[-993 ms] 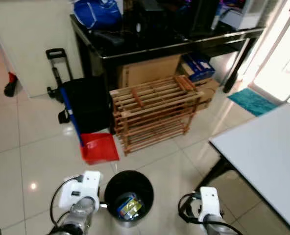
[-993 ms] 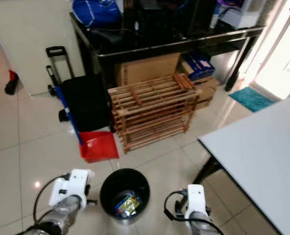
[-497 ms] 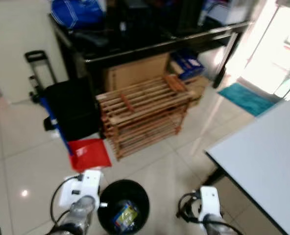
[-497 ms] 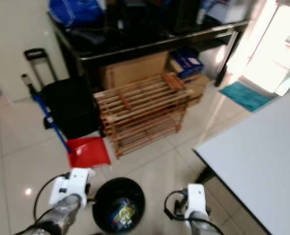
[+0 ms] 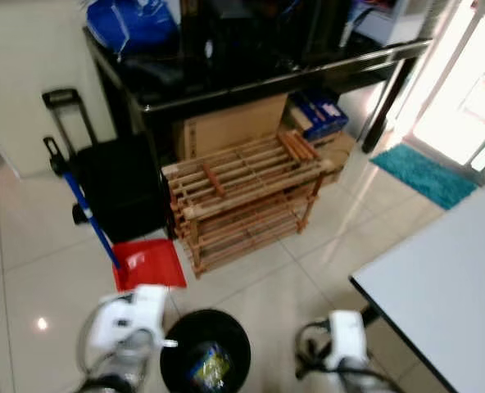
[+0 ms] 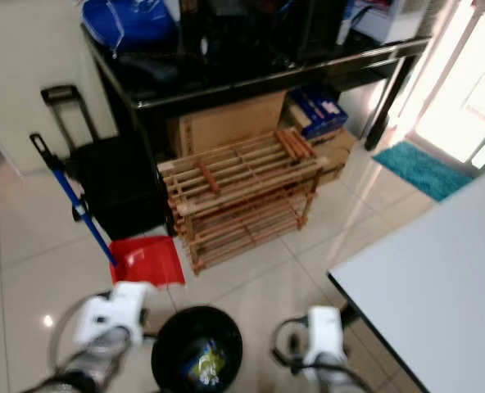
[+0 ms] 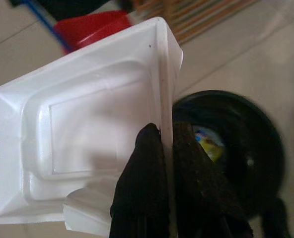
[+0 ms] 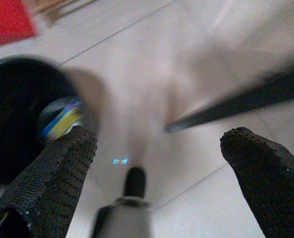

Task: Picking trash to rubbish bin

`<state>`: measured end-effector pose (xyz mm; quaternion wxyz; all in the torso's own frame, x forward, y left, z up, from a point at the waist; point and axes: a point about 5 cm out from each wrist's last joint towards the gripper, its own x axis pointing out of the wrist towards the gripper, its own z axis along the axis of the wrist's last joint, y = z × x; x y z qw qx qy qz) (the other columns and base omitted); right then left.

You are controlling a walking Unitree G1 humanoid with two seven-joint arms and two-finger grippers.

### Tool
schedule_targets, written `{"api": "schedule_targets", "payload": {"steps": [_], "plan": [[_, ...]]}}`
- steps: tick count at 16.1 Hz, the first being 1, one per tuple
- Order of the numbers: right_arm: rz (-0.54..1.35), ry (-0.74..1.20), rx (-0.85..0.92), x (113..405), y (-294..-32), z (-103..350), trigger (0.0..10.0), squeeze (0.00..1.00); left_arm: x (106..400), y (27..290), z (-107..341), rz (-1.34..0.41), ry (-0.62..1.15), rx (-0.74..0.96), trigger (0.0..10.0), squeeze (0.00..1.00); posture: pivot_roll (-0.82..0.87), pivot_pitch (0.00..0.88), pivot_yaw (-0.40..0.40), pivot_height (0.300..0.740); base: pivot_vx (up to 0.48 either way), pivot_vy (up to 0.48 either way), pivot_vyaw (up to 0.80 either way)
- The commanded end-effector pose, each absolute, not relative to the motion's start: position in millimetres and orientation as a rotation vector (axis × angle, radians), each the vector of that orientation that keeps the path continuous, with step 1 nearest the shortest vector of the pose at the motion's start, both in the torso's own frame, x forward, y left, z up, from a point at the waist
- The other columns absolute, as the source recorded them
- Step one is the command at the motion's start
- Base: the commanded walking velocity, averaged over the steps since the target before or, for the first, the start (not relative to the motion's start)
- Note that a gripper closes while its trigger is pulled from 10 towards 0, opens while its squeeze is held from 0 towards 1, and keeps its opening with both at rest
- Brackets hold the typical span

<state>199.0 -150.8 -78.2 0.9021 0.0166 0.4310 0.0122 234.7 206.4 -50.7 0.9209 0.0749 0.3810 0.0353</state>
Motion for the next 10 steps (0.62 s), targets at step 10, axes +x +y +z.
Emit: {"api": "schedule_targets", "payload": {"steps": [10], "plan": [[0.38,0.77,0.0,241,-143,-48,10.0,0.0,274,159,-25,-0.179,0.64,0.133,10.0,0.0,-0.09,0.199,-0.069,0.74,0.0,0.0,0.0]]}}
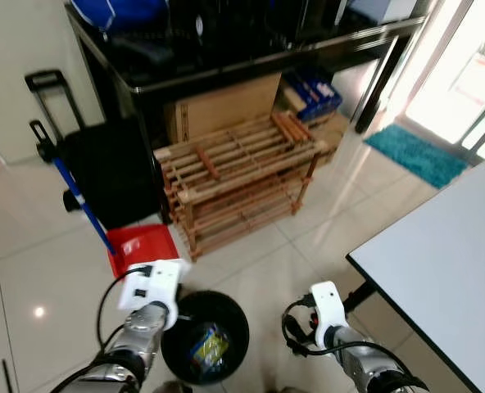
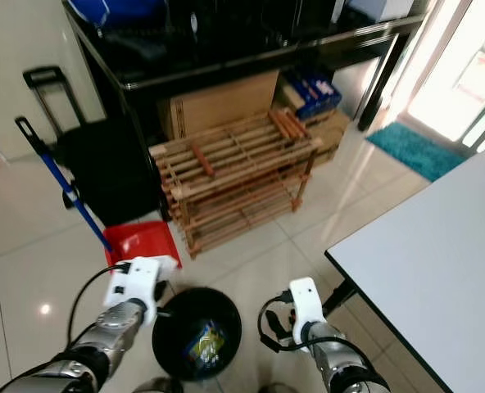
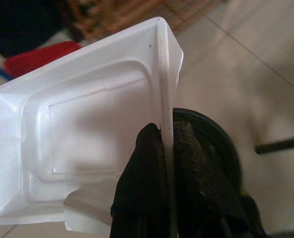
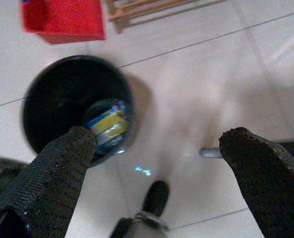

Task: Picking trash to rubbish bin

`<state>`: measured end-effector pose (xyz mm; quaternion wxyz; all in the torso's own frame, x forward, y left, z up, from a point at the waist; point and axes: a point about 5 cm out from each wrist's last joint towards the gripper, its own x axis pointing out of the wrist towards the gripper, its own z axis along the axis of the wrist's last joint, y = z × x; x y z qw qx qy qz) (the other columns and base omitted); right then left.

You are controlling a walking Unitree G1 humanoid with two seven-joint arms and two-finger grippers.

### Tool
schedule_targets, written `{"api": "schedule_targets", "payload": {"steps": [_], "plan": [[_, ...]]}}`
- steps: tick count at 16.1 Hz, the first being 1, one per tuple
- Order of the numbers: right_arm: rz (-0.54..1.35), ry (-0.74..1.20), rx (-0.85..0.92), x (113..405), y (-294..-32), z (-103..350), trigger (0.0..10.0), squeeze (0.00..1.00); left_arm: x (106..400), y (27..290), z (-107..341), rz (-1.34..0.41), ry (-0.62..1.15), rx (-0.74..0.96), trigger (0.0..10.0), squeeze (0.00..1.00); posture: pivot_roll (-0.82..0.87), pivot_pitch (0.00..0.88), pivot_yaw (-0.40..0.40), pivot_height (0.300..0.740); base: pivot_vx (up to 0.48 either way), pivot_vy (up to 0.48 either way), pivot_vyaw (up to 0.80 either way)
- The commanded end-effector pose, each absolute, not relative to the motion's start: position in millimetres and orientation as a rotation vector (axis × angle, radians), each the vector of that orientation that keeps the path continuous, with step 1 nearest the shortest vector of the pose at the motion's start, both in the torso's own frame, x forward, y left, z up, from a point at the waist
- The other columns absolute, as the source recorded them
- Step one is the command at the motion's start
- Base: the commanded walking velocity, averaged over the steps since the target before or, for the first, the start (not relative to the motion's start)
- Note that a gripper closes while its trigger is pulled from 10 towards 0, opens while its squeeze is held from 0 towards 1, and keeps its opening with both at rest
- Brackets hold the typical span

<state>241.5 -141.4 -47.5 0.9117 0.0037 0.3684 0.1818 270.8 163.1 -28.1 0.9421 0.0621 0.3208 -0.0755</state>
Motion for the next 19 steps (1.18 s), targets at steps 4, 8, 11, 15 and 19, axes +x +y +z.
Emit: {"api": "schedule_targets", "payload": {"steps": [4,8,11,15,19], "plan": [[0.48,0.707,0.105,238,-126,-39,10.0,0.0,271,129,-28,-0.286,0.639,0.09,10.0,0.0,-0.16,0.291,-0.091,0.74,0.0,0.0,0.0],[0.522,0.672,0.133,231,-120,-27,10.0,0.0,264,104,-30,-0.365,0.645,0.008,10.0,0.0,-0.18,0.337,-0.104,0.74,0.0,0.0,0.0],[0.524,0.674,0.136,223,-120,-20,10.0,0.0,254,87,-35,-0.459,0.661,-0.058,10.0,0.0,-0.2,0.349,-0.105,0.74,0.0,0.0,0.0],[0.522,0.681,0.137,219,-122,-14,10.0,0.0,250,84,-37,-0.467,0.678,-0.055,10.0,0.0,-0.2,0.352,-0.107,0.74,0.0,0.0,0.0],[0.518,0.689,0.14,220,-121,-12,10.0,0.0,255,91,-35,-0.444,0.671,-0.028,10.0,1.0,-0.19,0.347,-0.102,0.74,0.0,0.0,0.0]]}}
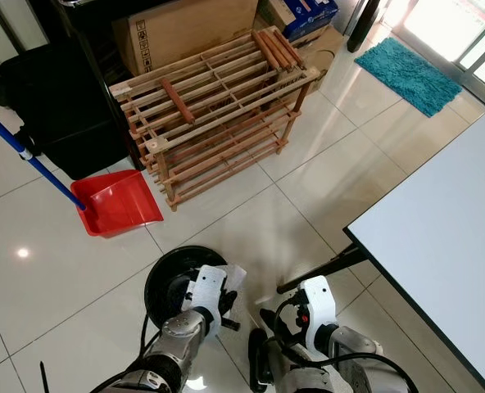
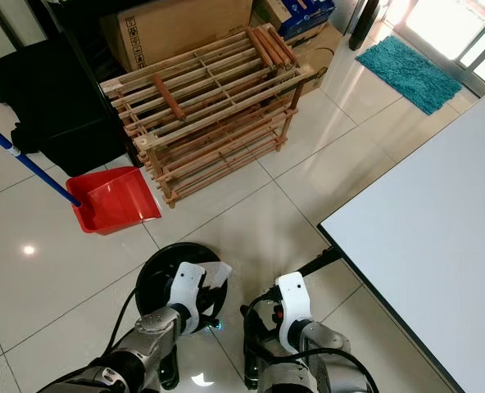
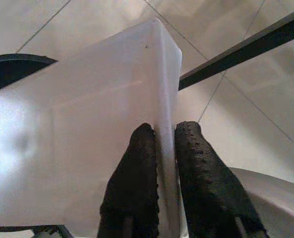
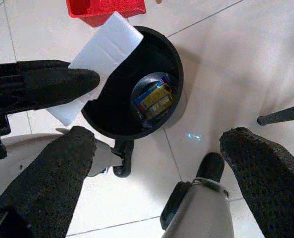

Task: Picking trash to rubbish bin

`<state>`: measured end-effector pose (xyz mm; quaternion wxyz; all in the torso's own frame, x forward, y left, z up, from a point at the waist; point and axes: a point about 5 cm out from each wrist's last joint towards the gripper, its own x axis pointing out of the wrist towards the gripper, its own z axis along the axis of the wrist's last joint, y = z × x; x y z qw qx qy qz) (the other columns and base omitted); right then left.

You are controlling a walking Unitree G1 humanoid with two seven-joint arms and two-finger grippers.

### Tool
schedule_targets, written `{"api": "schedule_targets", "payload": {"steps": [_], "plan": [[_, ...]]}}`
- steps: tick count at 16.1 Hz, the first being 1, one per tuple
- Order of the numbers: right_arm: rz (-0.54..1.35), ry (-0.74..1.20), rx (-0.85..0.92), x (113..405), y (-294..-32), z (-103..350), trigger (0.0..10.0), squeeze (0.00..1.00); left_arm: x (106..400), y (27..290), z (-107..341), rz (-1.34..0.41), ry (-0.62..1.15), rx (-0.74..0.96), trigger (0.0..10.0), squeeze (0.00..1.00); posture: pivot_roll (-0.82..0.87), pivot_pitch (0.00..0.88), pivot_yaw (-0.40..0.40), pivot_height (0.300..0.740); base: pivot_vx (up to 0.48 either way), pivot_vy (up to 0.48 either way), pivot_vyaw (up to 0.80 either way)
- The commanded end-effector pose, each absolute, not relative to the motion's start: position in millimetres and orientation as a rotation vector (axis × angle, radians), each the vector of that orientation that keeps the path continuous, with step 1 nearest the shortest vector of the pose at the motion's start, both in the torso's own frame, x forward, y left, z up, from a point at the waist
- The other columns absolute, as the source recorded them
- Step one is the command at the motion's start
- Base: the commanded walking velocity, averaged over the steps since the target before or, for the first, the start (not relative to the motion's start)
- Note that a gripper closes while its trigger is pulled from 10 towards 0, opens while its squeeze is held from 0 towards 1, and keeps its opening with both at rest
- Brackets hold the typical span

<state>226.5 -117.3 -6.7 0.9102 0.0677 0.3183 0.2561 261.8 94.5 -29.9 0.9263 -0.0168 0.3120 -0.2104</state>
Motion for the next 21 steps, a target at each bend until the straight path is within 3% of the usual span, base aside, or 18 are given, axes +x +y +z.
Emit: {"api": "schedule_targets", "payload": {"steps": [1,9,10,11,15,17,21], "plan": [[0.517,0.691,0.14,220,-120,-12,10.0,0.0,256,91,-35,-0.442,0.671,-0.026,10.0,1.0,-0.18,0.345,-0.099,0.74,0.0,0.0,0.0],[0.529,0.692,0.153,221,-114,-10,10.0,0.0,258,94,-34,-0.434,0.667,-0.015,10.0,1.0,-0.17,0.342,-0.098,0.74,0.0,0.0,0.0],[0.529,0.692,0.153,222,-114,-10,10.0,0.0,259,94,-33,-0.427,0.663,-0.003,10.0,0.33,-0.17,0.338,-0.097,0.74,0.0,0.0,0.0],[0.527,0.692,0.154,222,-114,-11,10.0,0.0,260,96,-33,-0.417,0.658,0.009,10.0,0.0,-0.16,0.338,-0.096,0.74,0.0,0.0,0.0],[0.5,0.692,0.138,227,-115,-14,10.0,0.0,266,105,-29,-0.373,0.643,0.016,10.0,0.0,-0.14,0.315,-0.087,0.74,0.0,0.0,0.0],[0.347,0.7,0.115,237,-131,-26,10.0,0.0,273,135,-25,-0.279,0.612,0.036,10.0,0.0,-0.1,0.261,-0.07,0.74,0.0,0.0,0.0],[0.243,0.726,-0.018,242,-147,-38,10.0,0.0,263,175,-30,-0.175,0.629,0.091,10.0,0.0,-0.05,0.183,-0.055,0.74,0.0,0.0,0.0]]}}
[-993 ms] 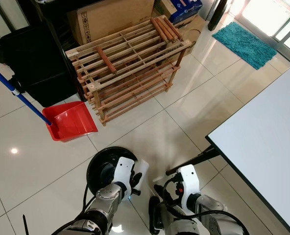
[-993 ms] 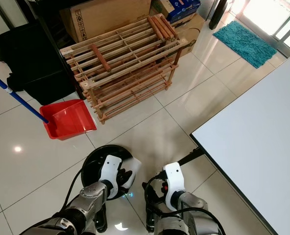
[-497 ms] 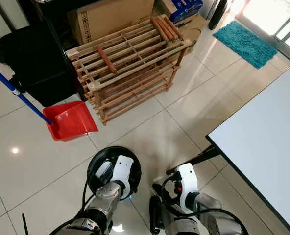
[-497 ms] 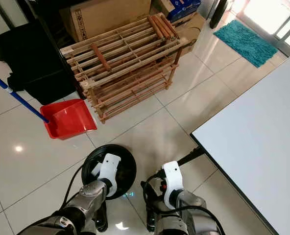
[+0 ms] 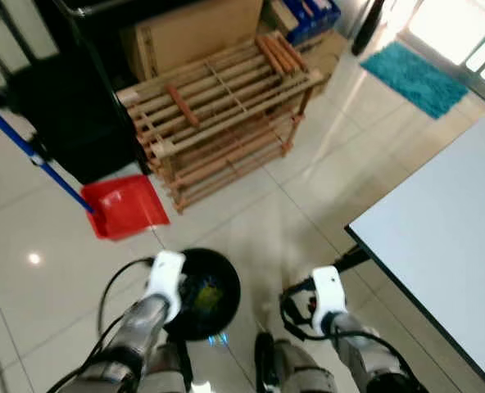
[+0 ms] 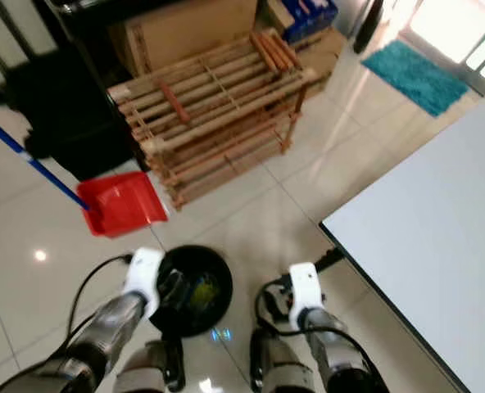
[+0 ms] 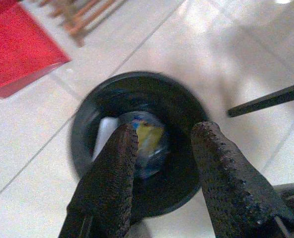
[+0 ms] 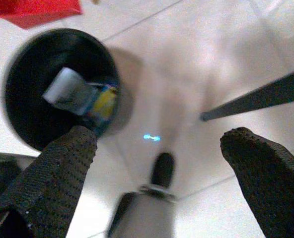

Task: Picking trash to rubbish bin

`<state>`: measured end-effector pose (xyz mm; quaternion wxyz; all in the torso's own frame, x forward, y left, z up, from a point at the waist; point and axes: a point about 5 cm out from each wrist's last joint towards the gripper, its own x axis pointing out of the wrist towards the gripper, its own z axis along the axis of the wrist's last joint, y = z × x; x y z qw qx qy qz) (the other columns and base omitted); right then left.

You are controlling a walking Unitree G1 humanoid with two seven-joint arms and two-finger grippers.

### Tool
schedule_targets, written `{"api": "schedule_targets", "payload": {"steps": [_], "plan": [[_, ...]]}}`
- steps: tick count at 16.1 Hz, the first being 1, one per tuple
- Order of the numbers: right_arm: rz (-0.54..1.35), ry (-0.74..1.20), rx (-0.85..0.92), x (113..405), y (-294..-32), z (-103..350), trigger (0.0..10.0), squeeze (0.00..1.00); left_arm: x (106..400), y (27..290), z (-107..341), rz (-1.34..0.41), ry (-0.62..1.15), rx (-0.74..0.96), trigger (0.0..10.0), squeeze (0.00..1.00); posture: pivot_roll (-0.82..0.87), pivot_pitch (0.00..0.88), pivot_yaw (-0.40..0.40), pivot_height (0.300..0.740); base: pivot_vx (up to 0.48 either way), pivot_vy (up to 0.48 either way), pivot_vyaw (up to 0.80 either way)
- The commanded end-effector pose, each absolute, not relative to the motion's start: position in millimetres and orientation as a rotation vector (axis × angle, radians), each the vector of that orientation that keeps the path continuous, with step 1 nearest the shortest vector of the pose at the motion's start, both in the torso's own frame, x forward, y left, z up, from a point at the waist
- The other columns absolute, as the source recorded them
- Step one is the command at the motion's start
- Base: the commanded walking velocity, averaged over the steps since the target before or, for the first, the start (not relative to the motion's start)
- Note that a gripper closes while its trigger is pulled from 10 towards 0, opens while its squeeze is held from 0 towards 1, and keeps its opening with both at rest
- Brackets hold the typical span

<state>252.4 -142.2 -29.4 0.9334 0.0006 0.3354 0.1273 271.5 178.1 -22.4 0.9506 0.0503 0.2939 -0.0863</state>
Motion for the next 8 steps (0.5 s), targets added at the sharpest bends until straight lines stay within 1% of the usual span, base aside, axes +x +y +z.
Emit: {"api": "schedule_targets", "payload": {"steps": [1,4,5,8], "plan": [[0.199,0.734,-0.015,240,-152,-43,10.0,0.0,255,191,-34,-0.125,0.647,0.106,10.0,0.0,-0.04,0.167,-0.054,0.74,0.0,0.0,0.0],[0.142,0.765,-0.036,236,-157,-50,10.0,0.0,244,207,-40,-0.064,0.675,0.127,10.0,0.0,-0.02,0.124,-0.053,0.74,0.0,0.0,0.0],[0.121,0.809,-0.08,228,-161,-57,10.0,0.0,238,213,-43,-0.032,0.698,0.136,10.0,0.0,-0.01,0.103,-0.054,0.74,0.0,0.0,0.0],[0.075,0.845,-0.077,218,-165,-65,10.0,0.0,232,215,-47,-0.007,0.722,0.161,10.0,0.0,-0.01,0.082,-0.056,0.74,0.0,0.0,0.0]]}}
